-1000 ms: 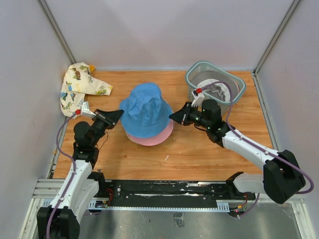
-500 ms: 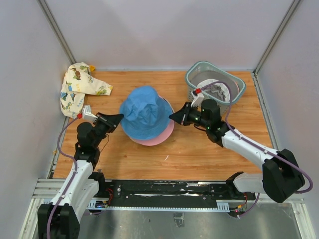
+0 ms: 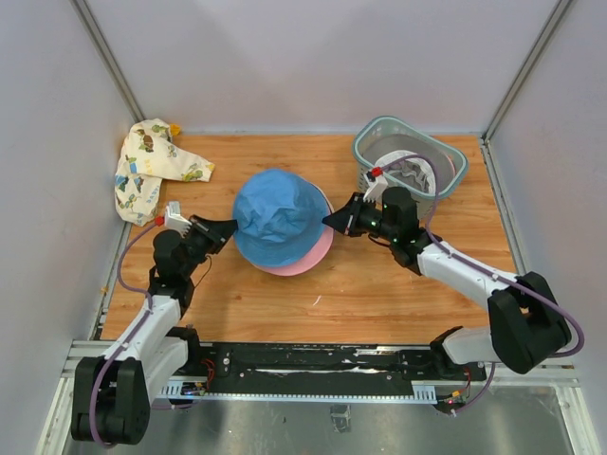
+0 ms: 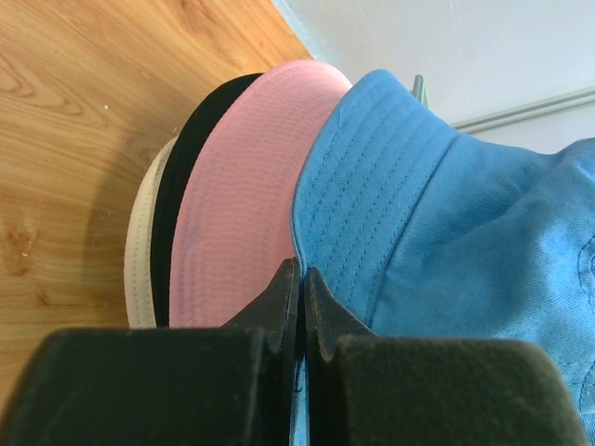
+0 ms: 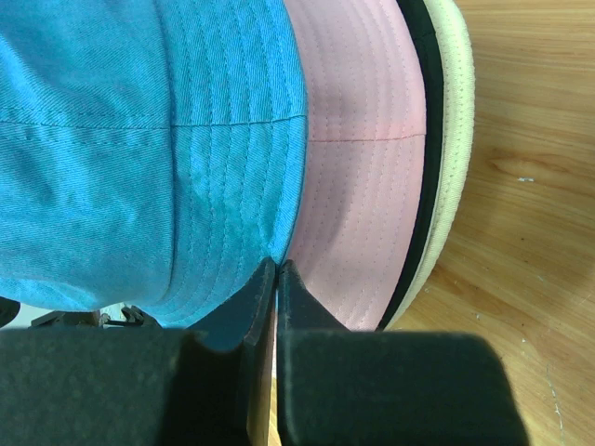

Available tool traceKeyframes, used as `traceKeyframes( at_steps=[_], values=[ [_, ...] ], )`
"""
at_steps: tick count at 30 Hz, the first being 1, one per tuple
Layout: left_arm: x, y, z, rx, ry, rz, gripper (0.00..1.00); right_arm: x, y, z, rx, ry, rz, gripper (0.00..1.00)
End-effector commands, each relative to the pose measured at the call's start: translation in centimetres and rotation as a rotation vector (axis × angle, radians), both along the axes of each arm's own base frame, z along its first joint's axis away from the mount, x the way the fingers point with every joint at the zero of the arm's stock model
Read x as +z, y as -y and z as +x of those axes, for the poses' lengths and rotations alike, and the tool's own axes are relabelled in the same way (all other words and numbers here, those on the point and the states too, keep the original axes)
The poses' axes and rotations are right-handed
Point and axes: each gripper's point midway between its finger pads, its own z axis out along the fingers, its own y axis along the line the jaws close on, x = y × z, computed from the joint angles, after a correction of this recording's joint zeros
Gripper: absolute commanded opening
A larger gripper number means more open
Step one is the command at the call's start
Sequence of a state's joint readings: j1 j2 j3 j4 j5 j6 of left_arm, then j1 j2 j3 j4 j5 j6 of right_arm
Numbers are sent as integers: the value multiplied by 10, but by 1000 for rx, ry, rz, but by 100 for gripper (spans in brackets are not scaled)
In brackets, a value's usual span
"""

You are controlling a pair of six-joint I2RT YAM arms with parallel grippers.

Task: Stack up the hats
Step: Stack the hat on the hat.

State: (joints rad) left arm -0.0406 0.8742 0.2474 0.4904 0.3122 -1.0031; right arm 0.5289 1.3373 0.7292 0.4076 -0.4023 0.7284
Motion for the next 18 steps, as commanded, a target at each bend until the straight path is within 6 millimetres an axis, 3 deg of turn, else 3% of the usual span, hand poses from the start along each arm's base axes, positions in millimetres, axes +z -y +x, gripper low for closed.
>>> traceKeyframes(
  at_steps=[1,6,13,18],
  values=[
    [-37,-4,-4,4,-100,32,1,-23,13,7,-43,-32,-43,1],
    [-40,1,-5,-31,-97,32,0,-24,12,6,-32,-37,-38,0],
    [-29,9,-11,-64,-49,48,1,-1,9,15,-38,-4,-33,2],
    [-36,21,-18,-101,-63,63,3,-7,0,23,-23,-40,-17,1]
  ],
)
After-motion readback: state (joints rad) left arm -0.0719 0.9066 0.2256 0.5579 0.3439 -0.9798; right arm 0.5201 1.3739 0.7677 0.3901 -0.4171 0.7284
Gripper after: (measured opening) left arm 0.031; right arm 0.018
